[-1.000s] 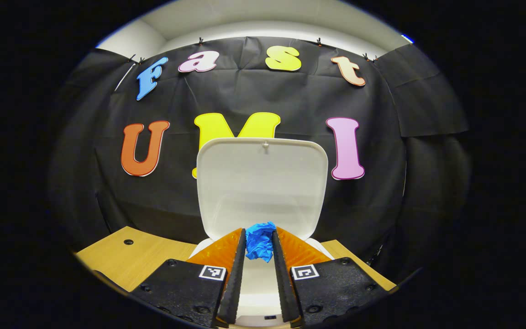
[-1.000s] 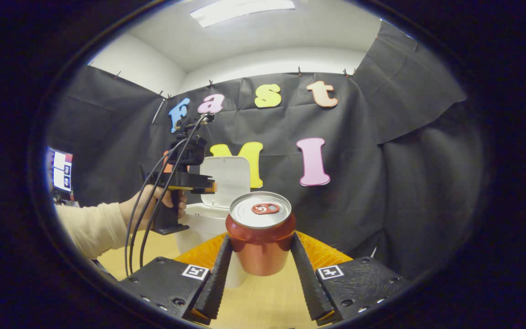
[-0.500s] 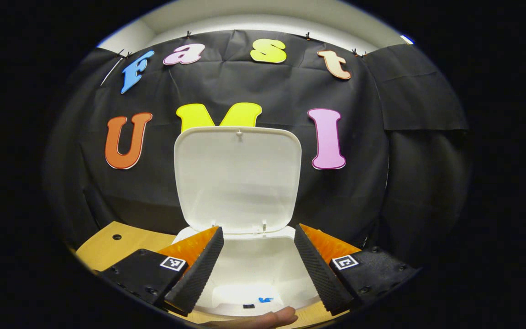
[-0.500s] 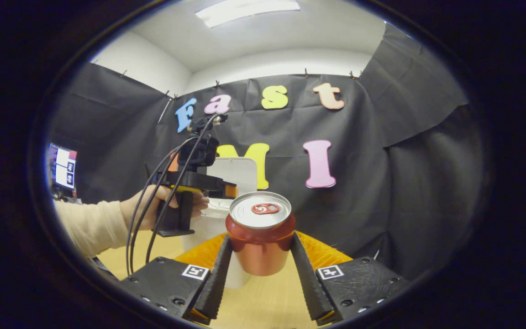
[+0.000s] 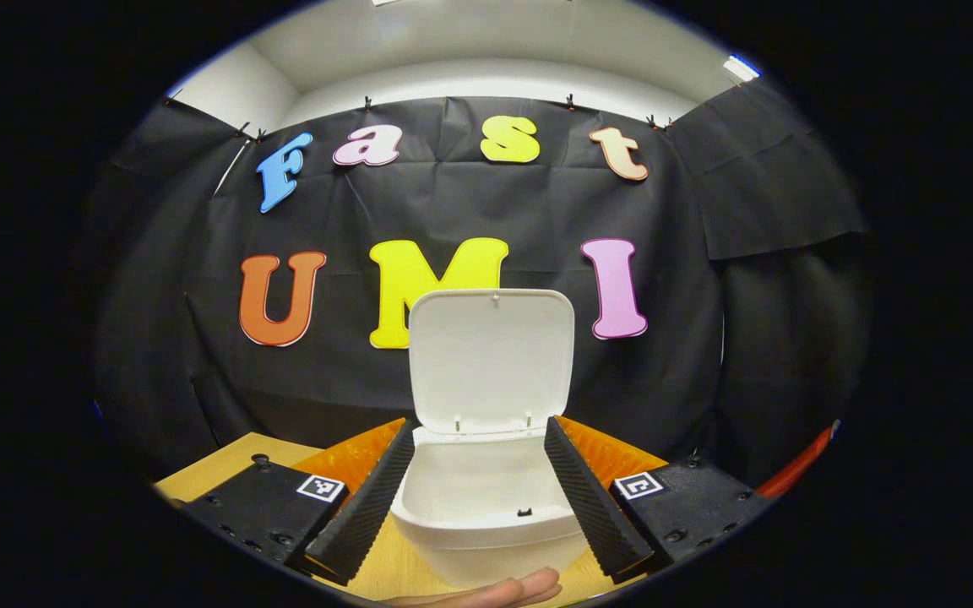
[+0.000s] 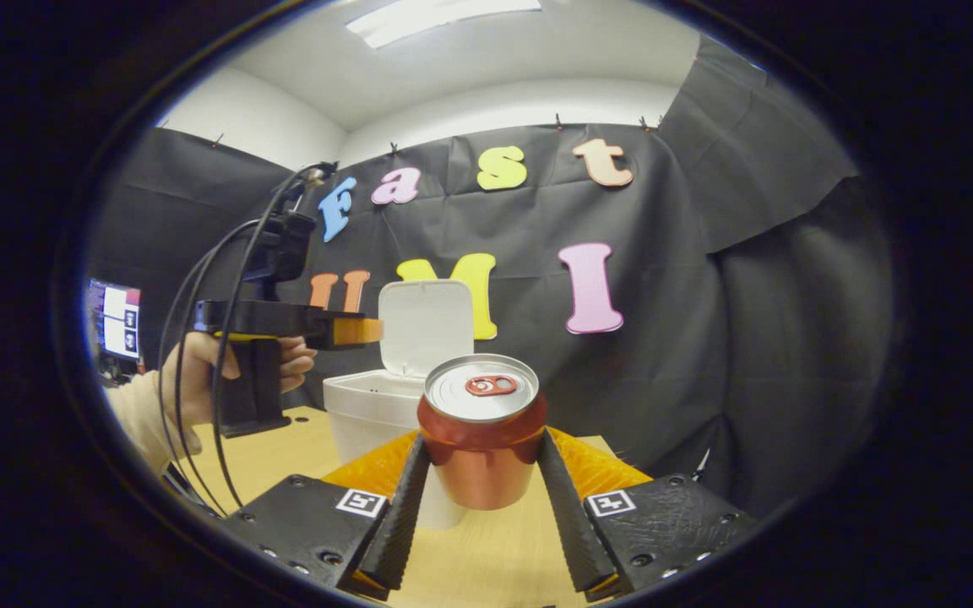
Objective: Press the lid of the desktop garbage bin to open it, pick up the crumpled paper on the desktop and throw it into the bin, then pick up the pop can on the desktop and drop it into the bin, and finally close the garbage bin lid.
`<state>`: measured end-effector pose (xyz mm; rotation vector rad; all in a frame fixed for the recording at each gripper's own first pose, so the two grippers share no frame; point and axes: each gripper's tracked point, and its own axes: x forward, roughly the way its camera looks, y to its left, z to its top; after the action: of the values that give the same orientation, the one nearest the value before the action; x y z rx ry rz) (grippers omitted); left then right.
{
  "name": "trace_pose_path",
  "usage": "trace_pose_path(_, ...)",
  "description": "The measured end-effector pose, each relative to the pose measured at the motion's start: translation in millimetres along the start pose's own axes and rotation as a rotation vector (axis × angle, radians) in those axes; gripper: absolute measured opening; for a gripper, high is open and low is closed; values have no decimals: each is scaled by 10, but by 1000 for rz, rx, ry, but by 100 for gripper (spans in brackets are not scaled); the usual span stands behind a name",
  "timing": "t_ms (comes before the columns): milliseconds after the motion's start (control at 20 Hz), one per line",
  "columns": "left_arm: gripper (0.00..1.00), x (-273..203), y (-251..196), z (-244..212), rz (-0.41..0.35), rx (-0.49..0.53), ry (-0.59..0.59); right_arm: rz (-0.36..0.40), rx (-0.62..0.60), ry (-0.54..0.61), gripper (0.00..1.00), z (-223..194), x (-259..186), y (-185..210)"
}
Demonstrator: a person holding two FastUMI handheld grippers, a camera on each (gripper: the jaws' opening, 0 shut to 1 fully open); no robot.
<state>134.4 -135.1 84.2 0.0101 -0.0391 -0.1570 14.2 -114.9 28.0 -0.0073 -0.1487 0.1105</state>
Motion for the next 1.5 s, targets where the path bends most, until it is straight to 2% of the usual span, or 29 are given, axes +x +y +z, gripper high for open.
trace_pose_path(150, 99, -373, 261, -143, 42, 36, -26, 13, 5, 25, 71, -82, 53, 30)
trace_pose_path(450, 100, -966, 617, -646, 85, 31, 31, -26, 33, 34, 72, -128, 163, 5)
trace_pose_path(600, 99, -1131, 870, -760, 126, 3, 14, -64, 17, 42, 72, -152, 205, -63)
trace_pose_path(850, 99, -1257, 1159, -1035, 145, -19, 31, -94, 33, 76, 72, -193, 259, -57)
trace_pose_path(1000, 100, -1300, 1212, -1074, 146, -15, 39, -106, 56, 66, 71, -140, 260, -27)
trace_pose_path(1200, 100, -1351, 1217, -1093, 111, -22, 24, -113, 96, 100, 71, -139, 275, 0)
trace_pose_path(1300, 100, -1369, 1201, -1123, 90, -54, 22, -133, 73, 130, 71, -143, 269, -38)
trace_pose_path(1500, 100, -1381, 1253, -1026, 89, -24, -2, -158, -4, 138, 72, 31, 335, -6)
